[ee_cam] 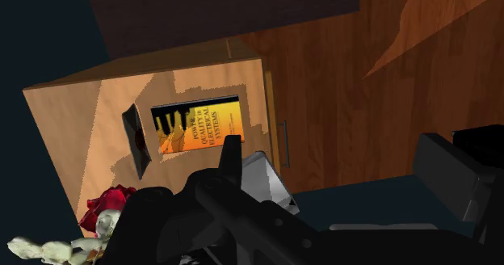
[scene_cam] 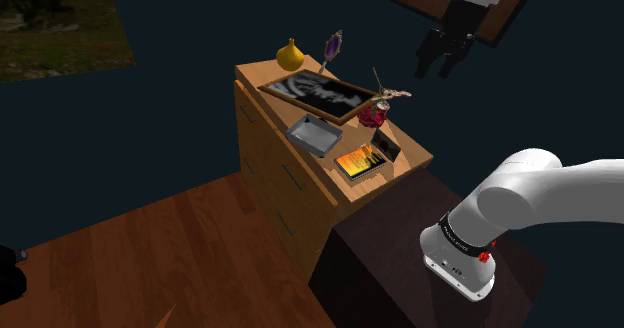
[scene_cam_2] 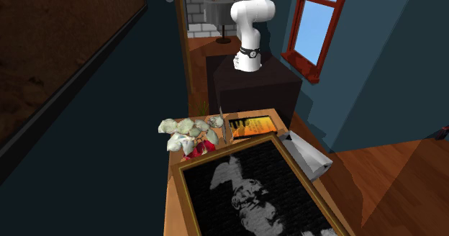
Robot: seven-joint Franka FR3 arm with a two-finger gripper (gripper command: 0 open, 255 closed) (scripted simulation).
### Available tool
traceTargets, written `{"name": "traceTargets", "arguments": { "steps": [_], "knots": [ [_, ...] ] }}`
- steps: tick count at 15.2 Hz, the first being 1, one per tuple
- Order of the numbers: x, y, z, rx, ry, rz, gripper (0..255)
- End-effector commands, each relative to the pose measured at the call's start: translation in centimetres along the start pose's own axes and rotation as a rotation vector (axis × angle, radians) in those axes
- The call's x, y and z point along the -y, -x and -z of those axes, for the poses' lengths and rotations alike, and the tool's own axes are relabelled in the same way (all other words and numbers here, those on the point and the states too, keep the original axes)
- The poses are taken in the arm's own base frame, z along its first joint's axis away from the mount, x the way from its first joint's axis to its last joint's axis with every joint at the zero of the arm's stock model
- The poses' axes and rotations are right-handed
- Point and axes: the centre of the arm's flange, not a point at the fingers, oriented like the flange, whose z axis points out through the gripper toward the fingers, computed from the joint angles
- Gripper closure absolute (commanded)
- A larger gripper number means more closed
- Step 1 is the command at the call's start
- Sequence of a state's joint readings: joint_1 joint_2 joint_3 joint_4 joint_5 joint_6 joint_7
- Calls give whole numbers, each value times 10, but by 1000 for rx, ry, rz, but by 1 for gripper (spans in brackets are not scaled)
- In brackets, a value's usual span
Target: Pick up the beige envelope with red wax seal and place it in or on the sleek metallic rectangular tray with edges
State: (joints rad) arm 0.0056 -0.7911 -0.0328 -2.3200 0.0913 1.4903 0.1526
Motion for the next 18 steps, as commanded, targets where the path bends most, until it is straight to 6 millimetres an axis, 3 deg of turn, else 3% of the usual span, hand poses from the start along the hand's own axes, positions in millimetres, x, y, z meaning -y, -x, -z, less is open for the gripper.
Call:
{"name": "traceTargets", "arguments": {
  "steps": [1, 18],
  "knots": [
    [0, 0, 0, 0, 0, 0, 0],
    [-120, -86, -165, -16, 26, 40, 0]
  ]
}}
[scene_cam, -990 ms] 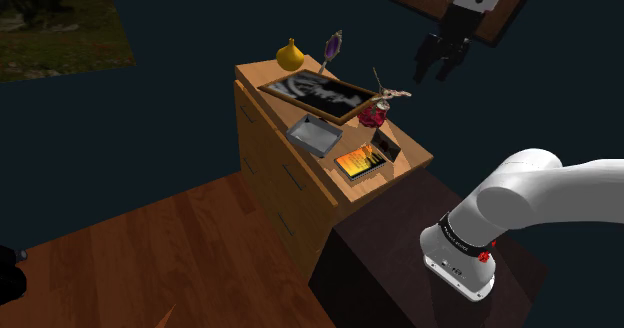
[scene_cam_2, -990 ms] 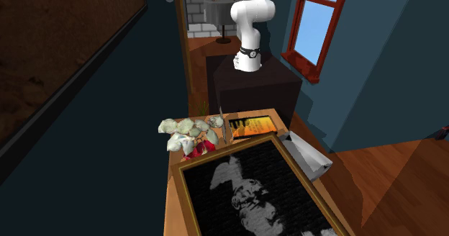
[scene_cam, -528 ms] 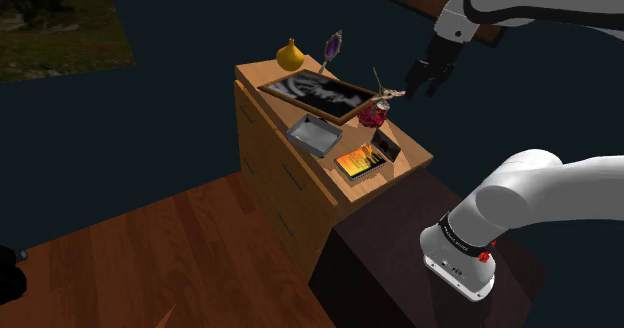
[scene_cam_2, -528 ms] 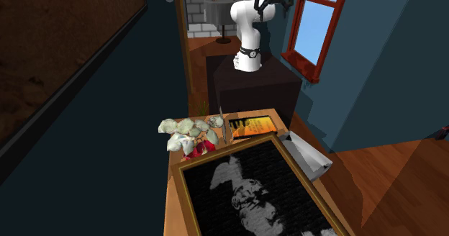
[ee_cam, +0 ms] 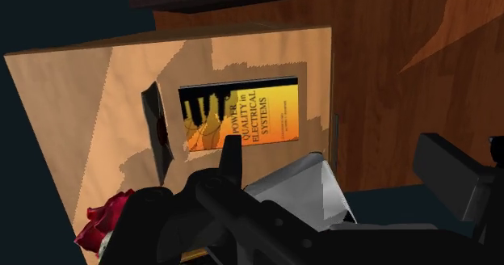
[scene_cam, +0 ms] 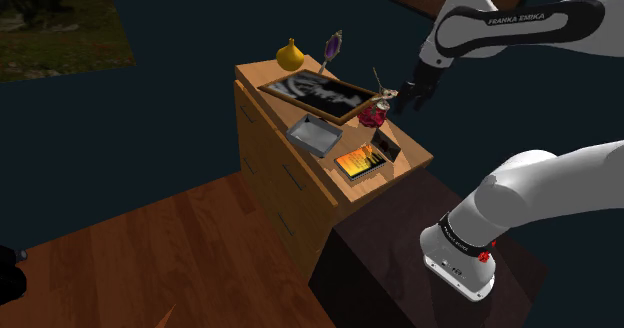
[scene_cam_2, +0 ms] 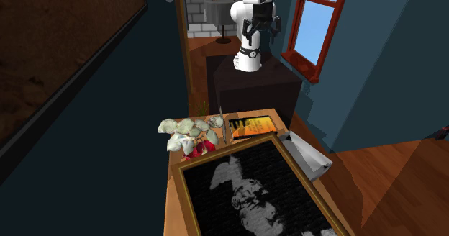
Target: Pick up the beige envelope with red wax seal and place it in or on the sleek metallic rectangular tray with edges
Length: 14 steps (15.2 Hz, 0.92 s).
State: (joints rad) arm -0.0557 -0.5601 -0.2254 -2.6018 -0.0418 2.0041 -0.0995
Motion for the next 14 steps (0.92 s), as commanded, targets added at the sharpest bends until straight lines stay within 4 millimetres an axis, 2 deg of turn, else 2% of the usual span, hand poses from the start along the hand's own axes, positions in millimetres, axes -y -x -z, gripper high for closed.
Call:
{"name": "traceTargets", "arguments": {
  "steps": [1, 14],
  "knots": [
    [-17, -10, -16, -4, 4, 5, 0],
    [-108, -77, -142, -17, 24, 36, 0]
  ]
}}
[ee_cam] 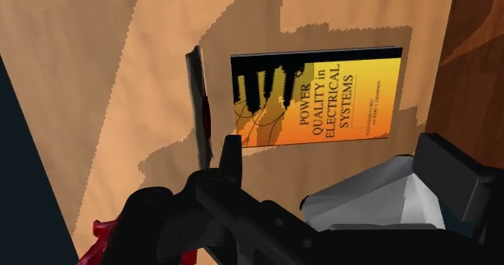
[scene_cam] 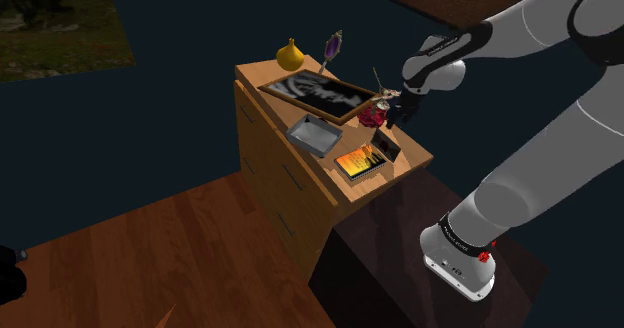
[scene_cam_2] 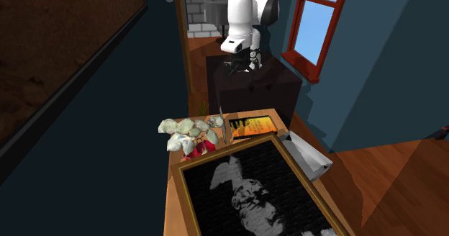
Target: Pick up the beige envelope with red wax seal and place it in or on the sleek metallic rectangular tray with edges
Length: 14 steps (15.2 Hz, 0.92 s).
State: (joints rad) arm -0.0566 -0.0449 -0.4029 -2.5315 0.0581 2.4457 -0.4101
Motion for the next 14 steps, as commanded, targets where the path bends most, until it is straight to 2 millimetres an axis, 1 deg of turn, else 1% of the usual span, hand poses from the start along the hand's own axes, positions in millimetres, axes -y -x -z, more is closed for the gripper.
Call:
{"name": "traceTargets", "arguments": {
  "steps": [1, 12, 14],
  "knots": [
    [-15, -11, -21, -3, 5, 6, 0],
    [-92, -67, -127, -14, 22, 32, 0],
    [-93, -67, -137, -14, 22, 32, 0]
  ]
}}
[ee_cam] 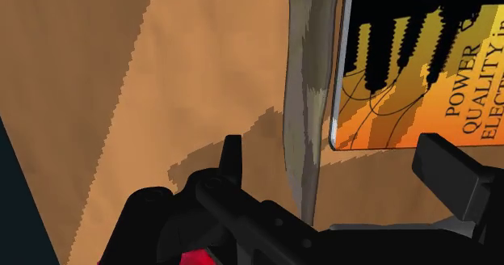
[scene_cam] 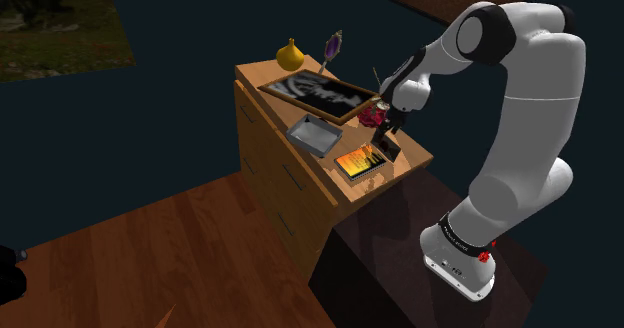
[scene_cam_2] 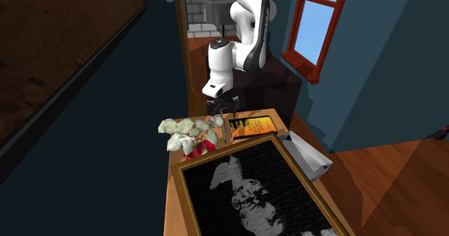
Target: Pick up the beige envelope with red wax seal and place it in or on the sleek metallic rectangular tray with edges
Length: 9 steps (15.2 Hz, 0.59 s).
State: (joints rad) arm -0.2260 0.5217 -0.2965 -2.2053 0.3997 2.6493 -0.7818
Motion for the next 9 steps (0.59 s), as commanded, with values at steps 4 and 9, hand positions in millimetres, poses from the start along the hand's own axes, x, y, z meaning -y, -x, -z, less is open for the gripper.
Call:
{"name": "traceTargets", "arguments": {
  "steps": [4, 9],
  "knots": [
    [-3, 0, -27, -1, 0, 1, 0],
    [-3, 0, -35, -1, 0, 1, 0]
  ]
}}
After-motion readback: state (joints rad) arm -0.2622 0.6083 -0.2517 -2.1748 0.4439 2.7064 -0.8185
